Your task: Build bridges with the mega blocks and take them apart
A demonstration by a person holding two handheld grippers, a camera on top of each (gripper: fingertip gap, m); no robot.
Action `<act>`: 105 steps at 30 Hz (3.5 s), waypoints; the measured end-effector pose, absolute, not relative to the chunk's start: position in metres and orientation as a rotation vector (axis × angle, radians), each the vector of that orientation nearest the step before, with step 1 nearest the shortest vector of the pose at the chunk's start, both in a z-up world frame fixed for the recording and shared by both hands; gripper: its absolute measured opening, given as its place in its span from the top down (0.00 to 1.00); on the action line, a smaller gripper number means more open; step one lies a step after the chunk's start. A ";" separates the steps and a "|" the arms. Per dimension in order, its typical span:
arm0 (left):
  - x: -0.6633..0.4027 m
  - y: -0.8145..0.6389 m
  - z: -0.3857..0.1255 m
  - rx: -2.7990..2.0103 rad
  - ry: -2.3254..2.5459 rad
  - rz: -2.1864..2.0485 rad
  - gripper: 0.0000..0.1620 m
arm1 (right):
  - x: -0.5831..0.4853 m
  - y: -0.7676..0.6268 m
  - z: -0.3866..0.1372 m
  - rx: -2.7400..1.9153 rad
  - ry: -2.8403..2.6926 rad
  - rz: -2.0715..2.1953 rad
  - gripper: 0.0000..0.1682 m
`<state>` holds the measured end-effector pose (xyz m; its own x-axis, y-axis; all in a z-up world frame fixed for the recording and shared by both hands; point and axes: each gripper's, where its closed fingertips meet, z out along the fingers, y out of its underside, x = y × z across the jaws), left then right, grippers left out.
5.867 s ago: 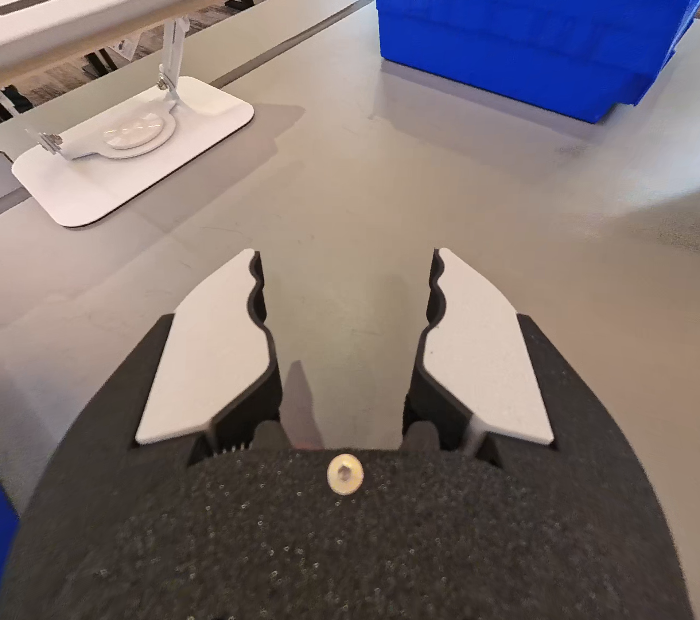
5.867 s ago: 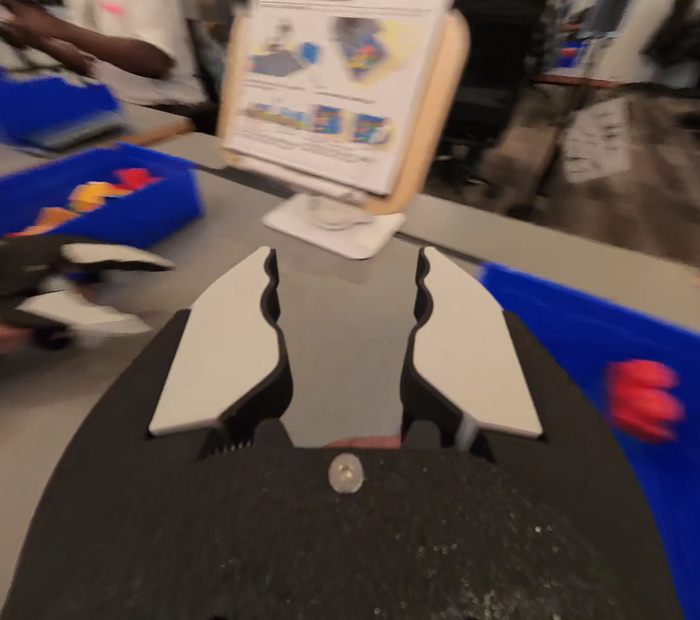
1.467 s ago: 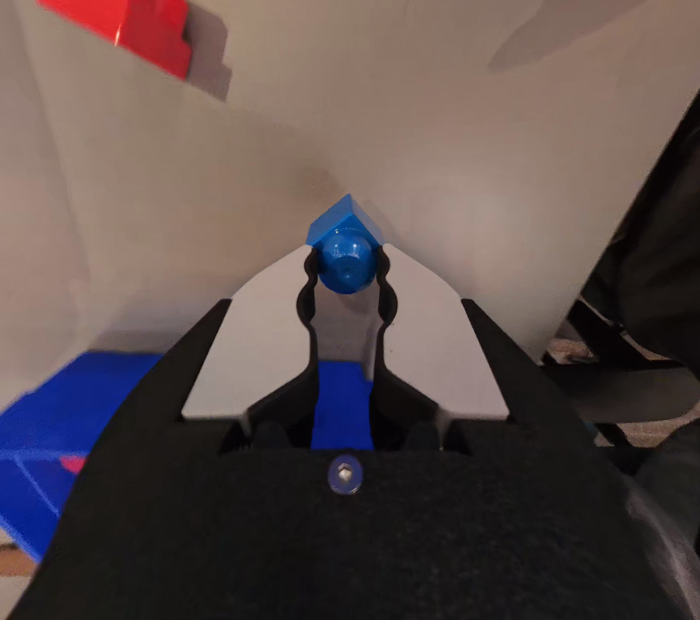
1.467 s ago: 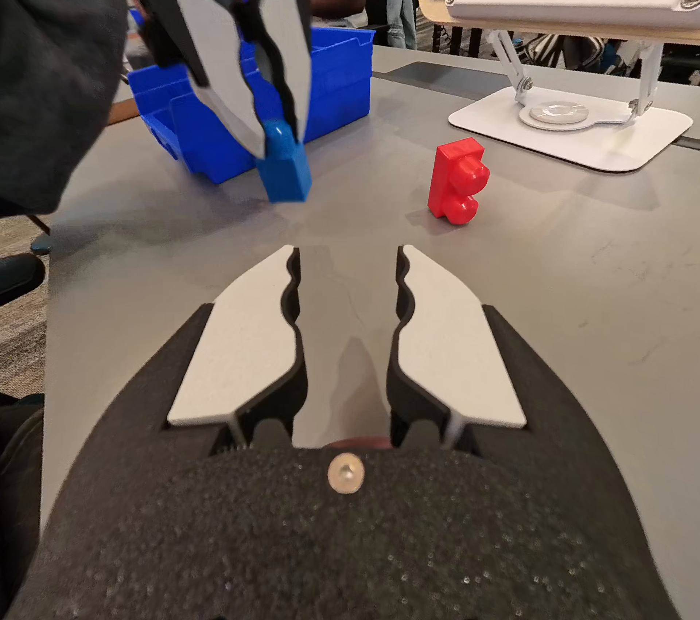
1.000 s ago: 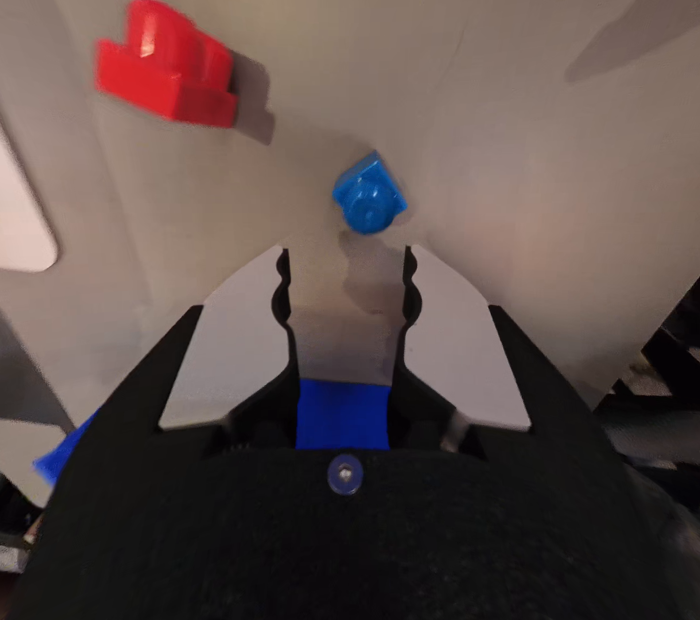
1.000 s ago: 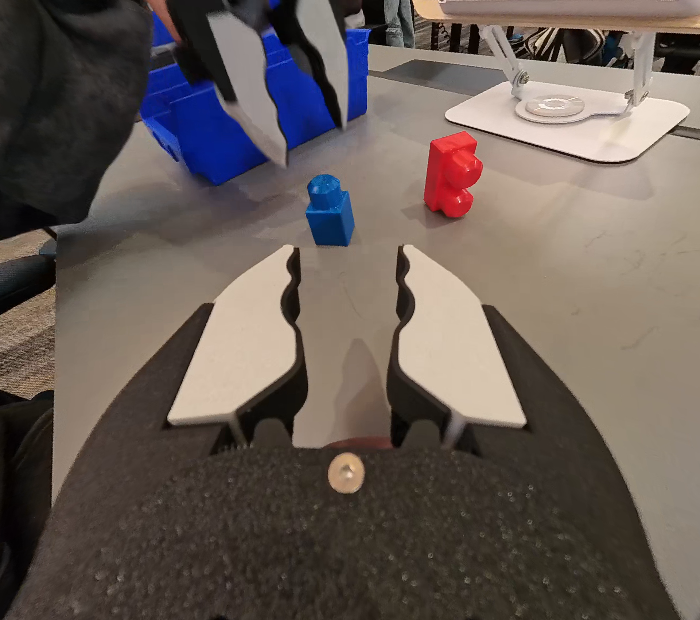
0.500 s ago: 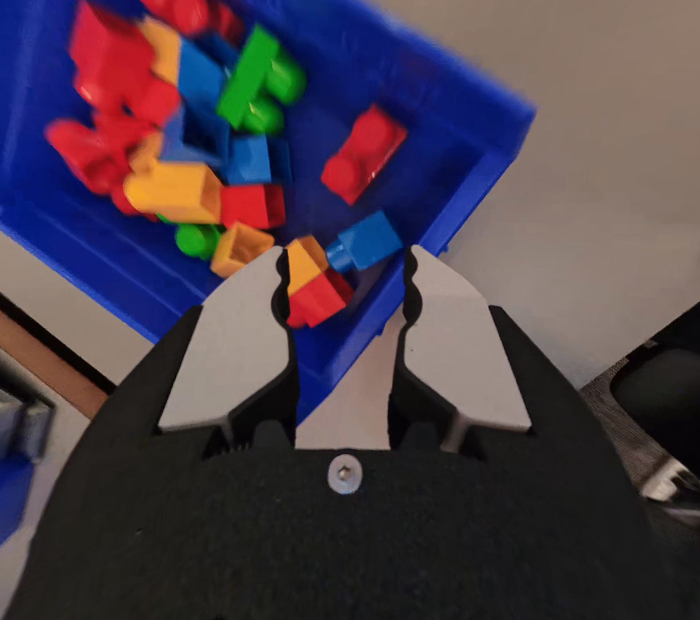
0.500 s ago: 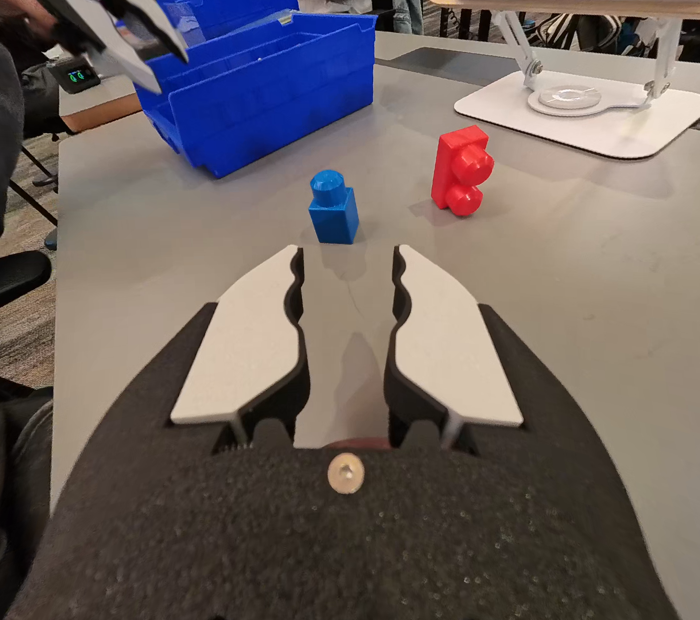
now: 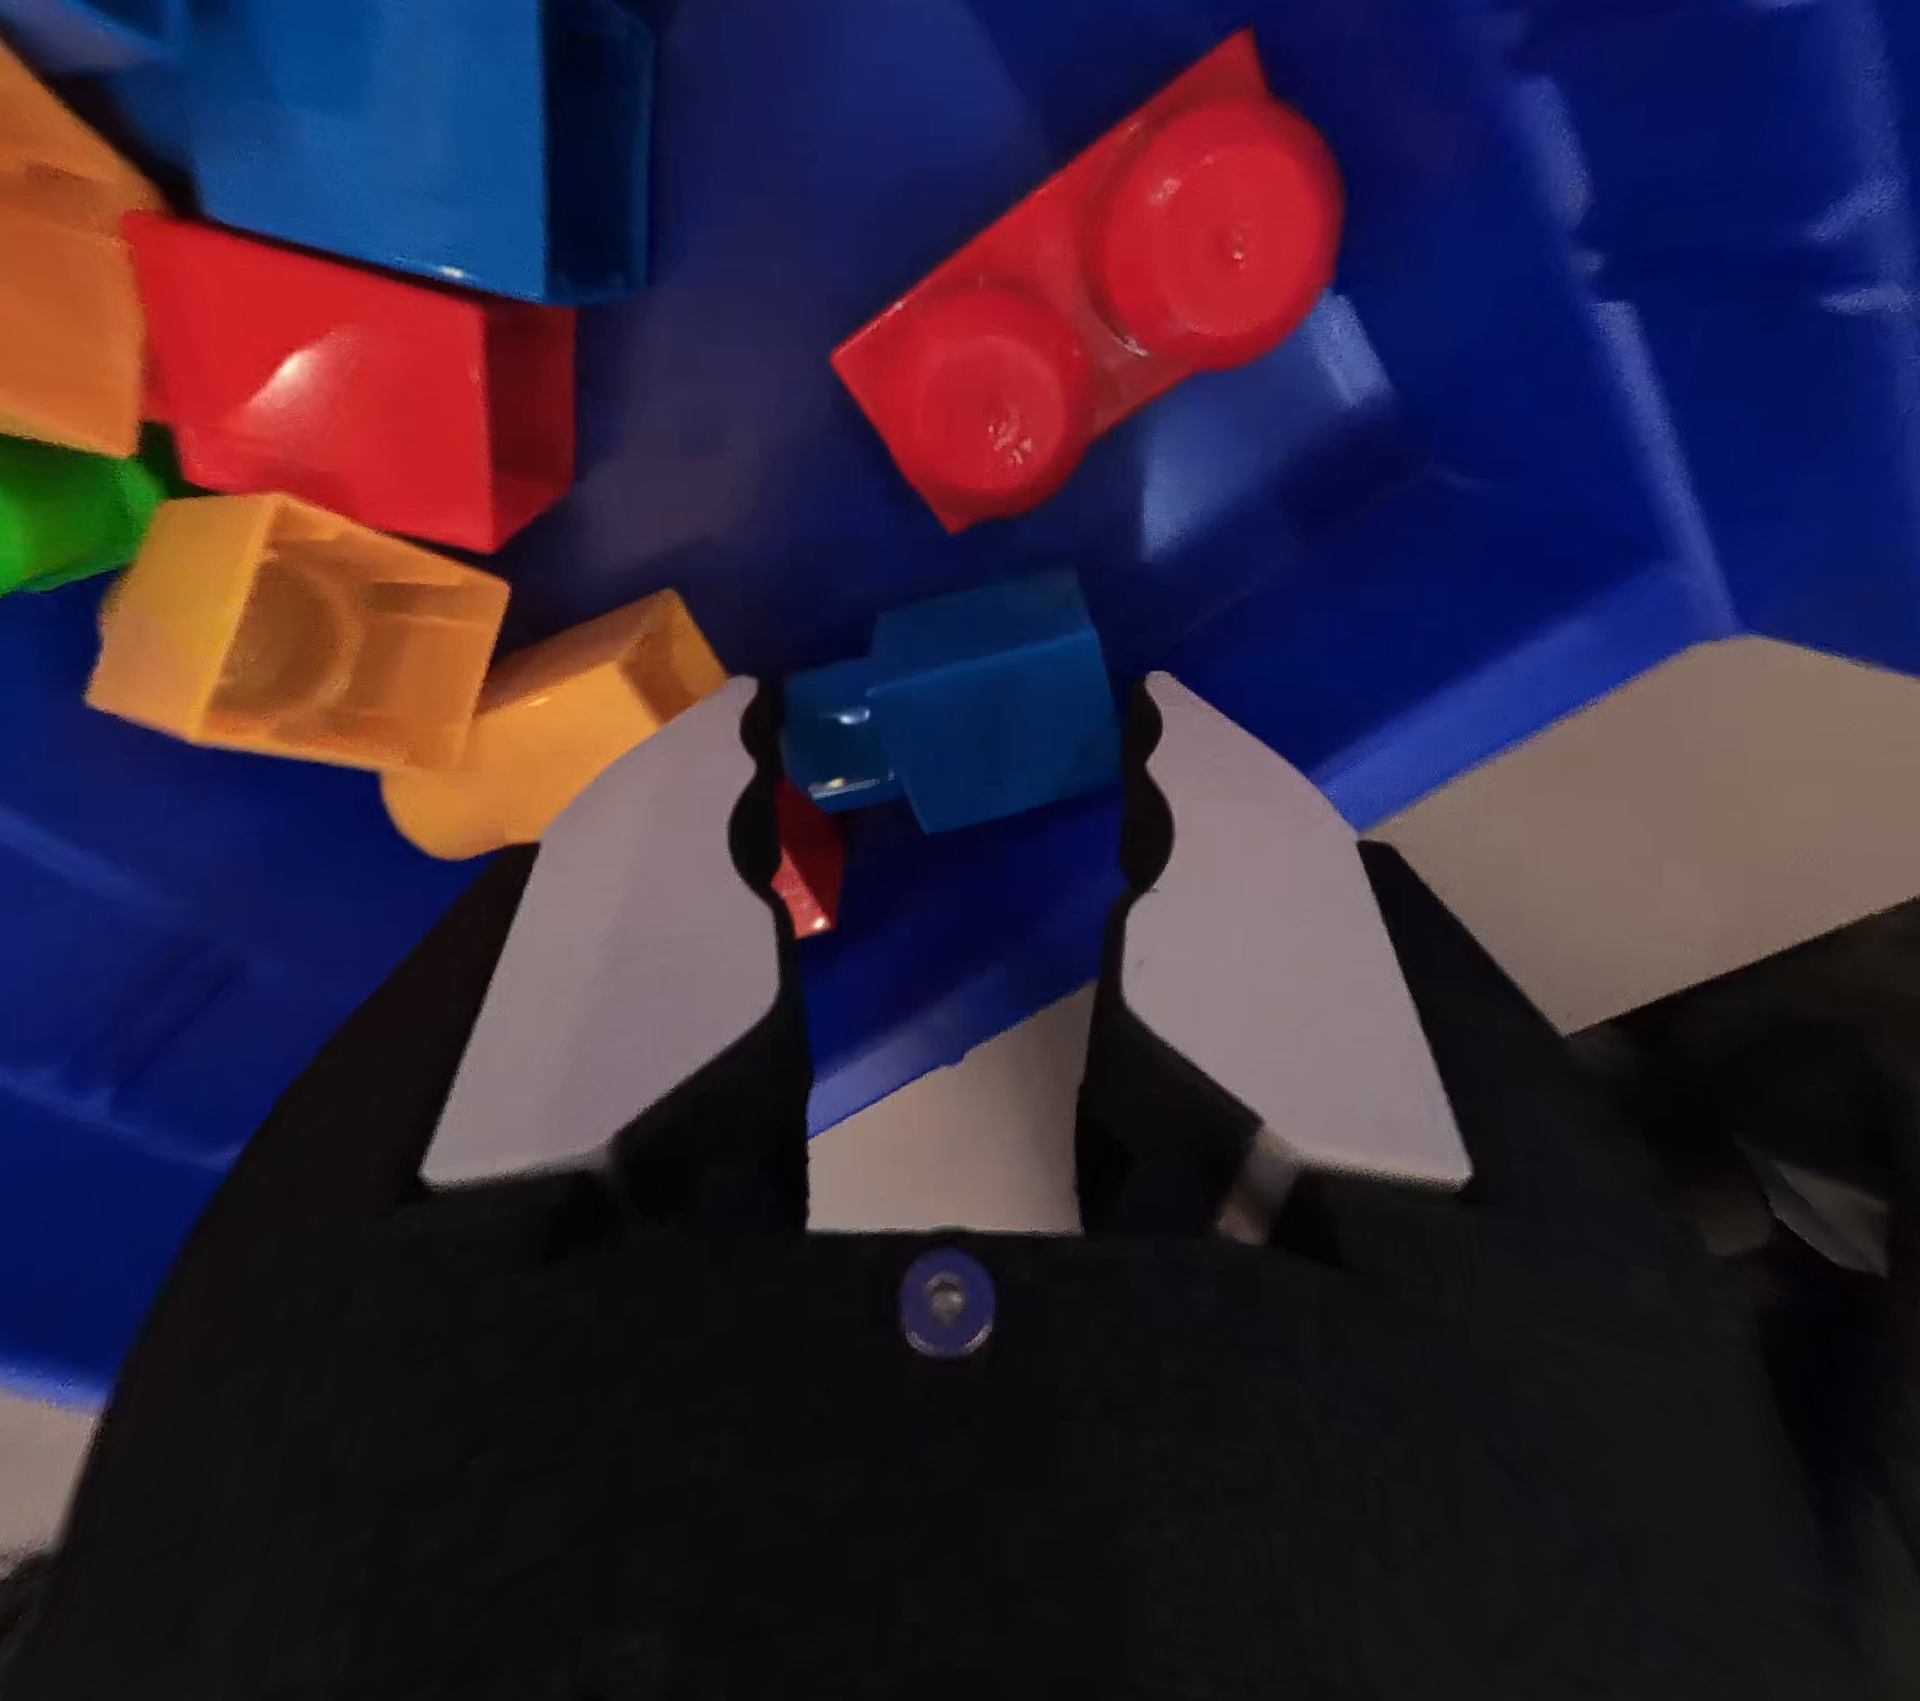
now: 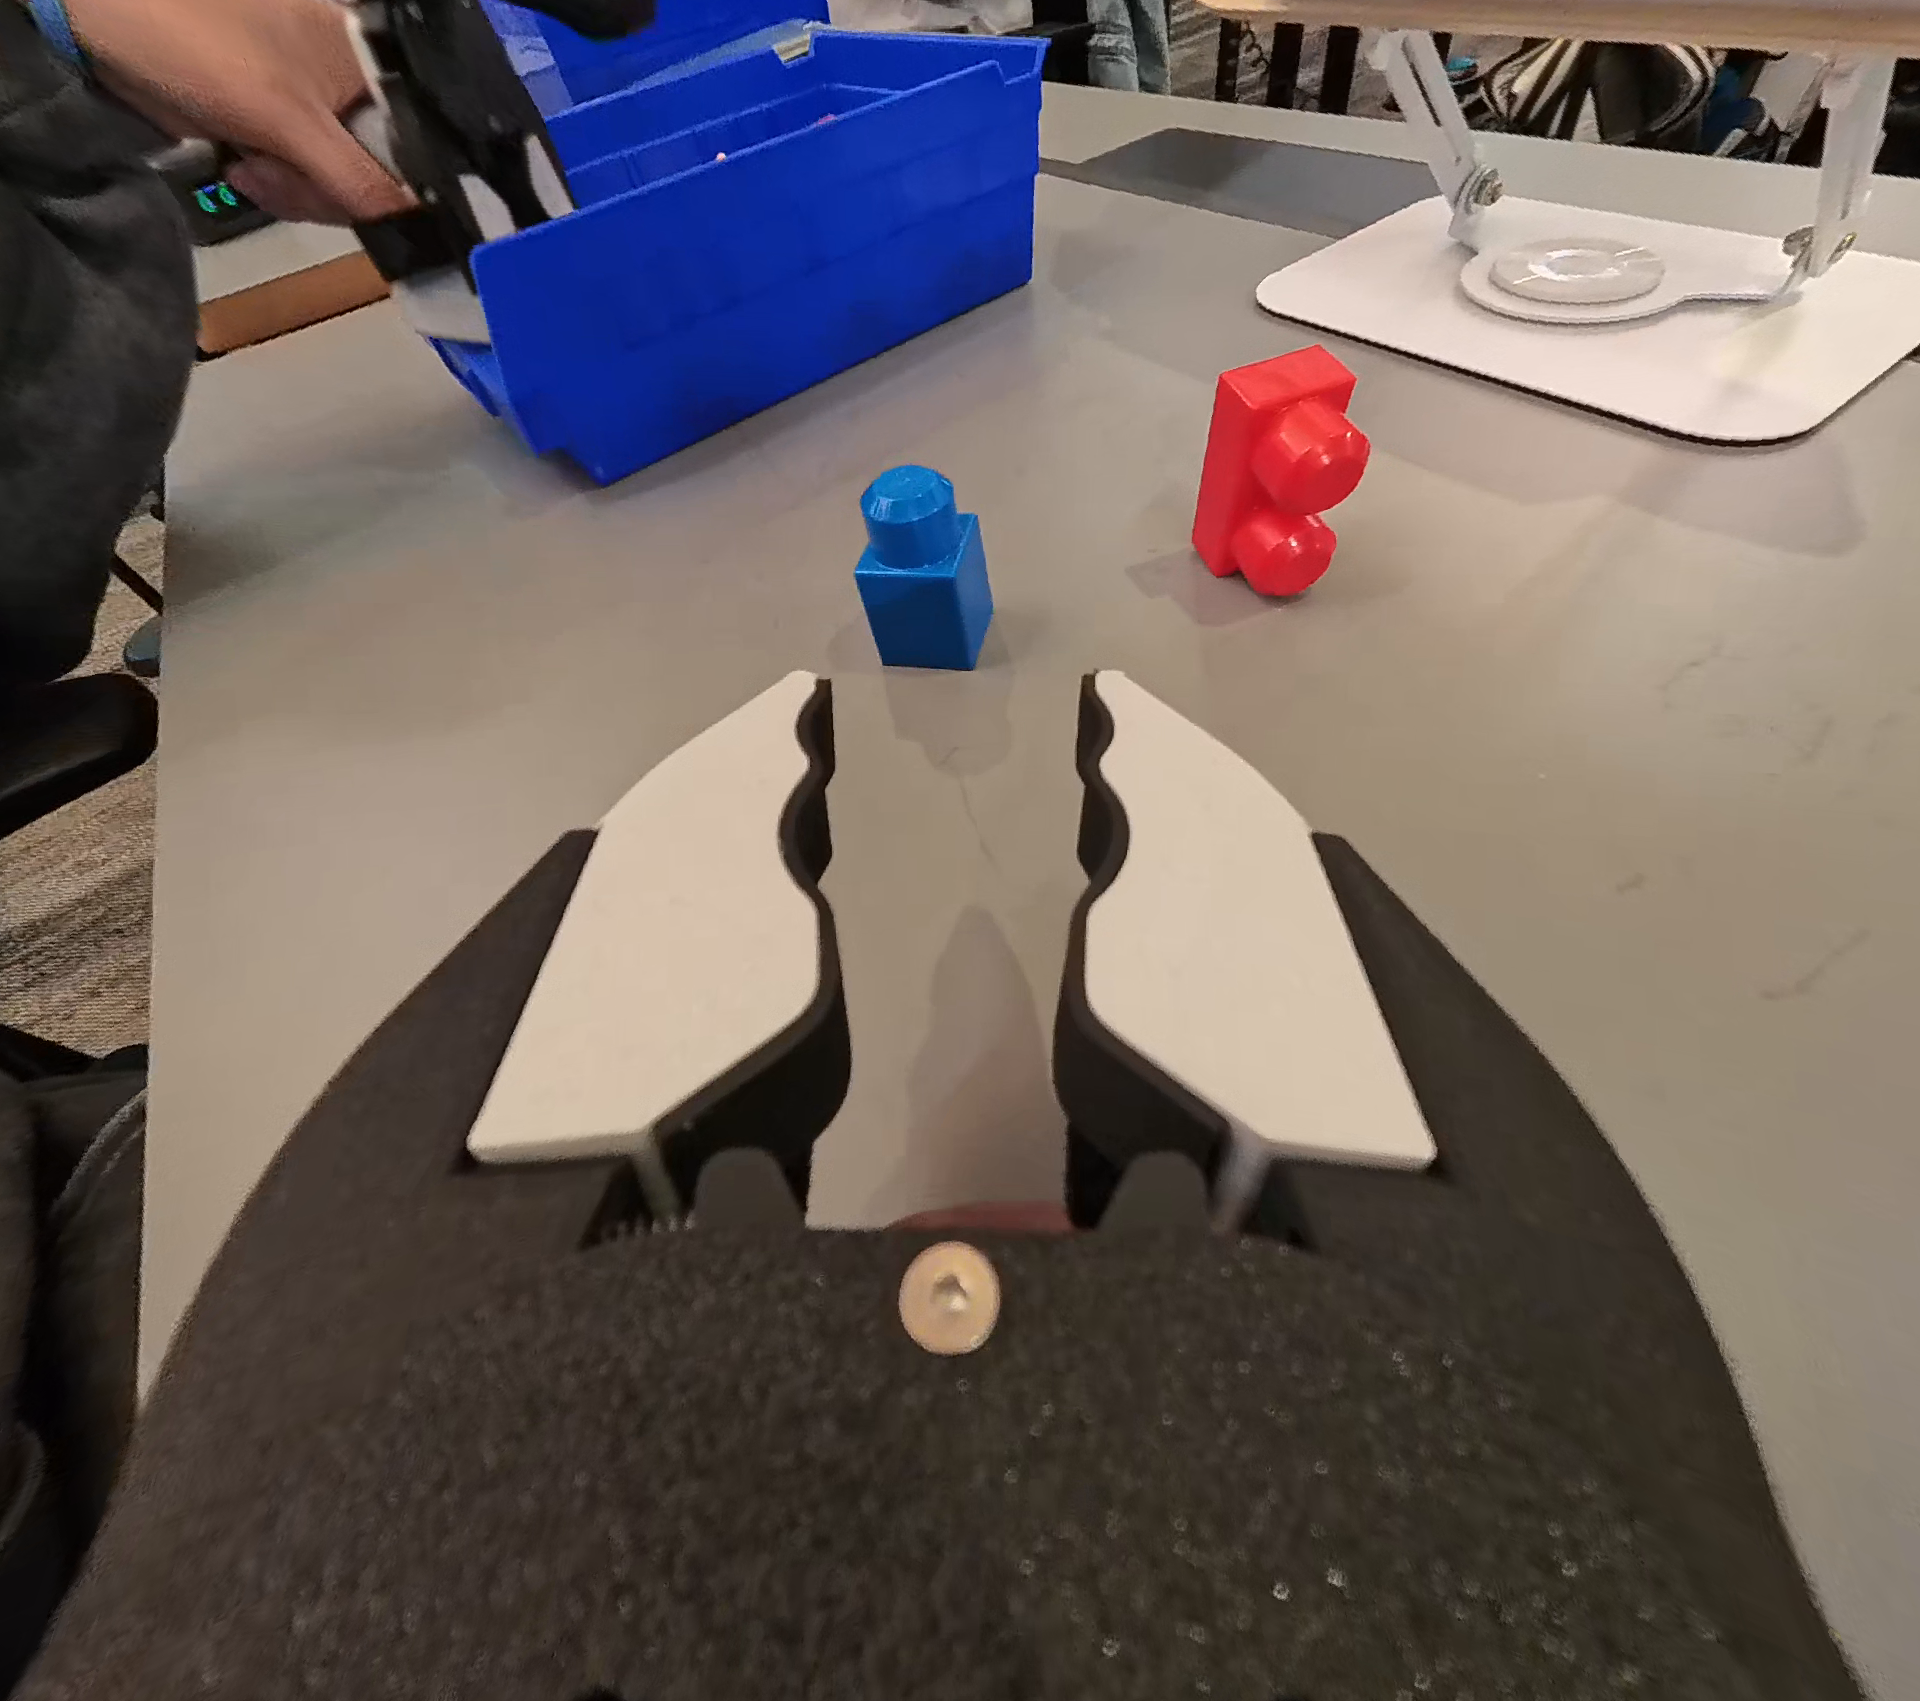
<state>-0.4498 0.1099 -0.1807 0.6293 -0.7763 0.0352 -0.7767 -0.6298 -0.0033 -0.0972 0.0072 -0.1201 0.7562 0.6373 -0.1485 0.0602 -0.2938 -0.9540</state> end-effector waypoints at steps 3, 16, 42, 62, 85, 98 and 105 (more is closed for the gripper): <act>-0.450 0.113 -0.181 2.810 -1.319 0.008 0.61 | -0.097 0.007 -0.120 -1.799 -0.543 0.630 0.73; -0.355 0.059 -0.051 2.447 -2.452 0.090 0.62 | -0.100 0.006 -0.122 -1.807 -0.570 0.614 0.74; -0.195 0.103 -0.164 1.557 -3.459 -0.845 0.61 | -0.097 0.003 -0.122 -1.815 -0.555 0.637 0.74; -0.202 0.043 -0.136 3.148 -2.266 0.306 0.59 | -0.095 0.005 -0.123 -1.830 -0.535 0.665 0.74; -0.214 0.061 -0.129 3.149 -1.868 0.406 0.77 | -0.095 0.005 -0.124 -1.836 -0.526 0.691 0.75; -0.220 0.118 -0.160 2.724 -1.048 0.437 0.77 | -0.095 0.004 -0.122 -1.827 -0.524 0.701 0.75; -0.220 0.121 -0.173 2.674 -0.927 0.433 0.77 | -0.096 0.004 -0.123 -1.832 -0.534 0.700 0.75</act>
<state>-0.2200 0.1211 -0.1735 0.7494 -0.5515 0.3664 -0.6348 -0.7557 0.1609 -0.0961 0.0036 -0.1233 0.7287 0.6506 -0.2136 0.0340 -0.3460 -0.9376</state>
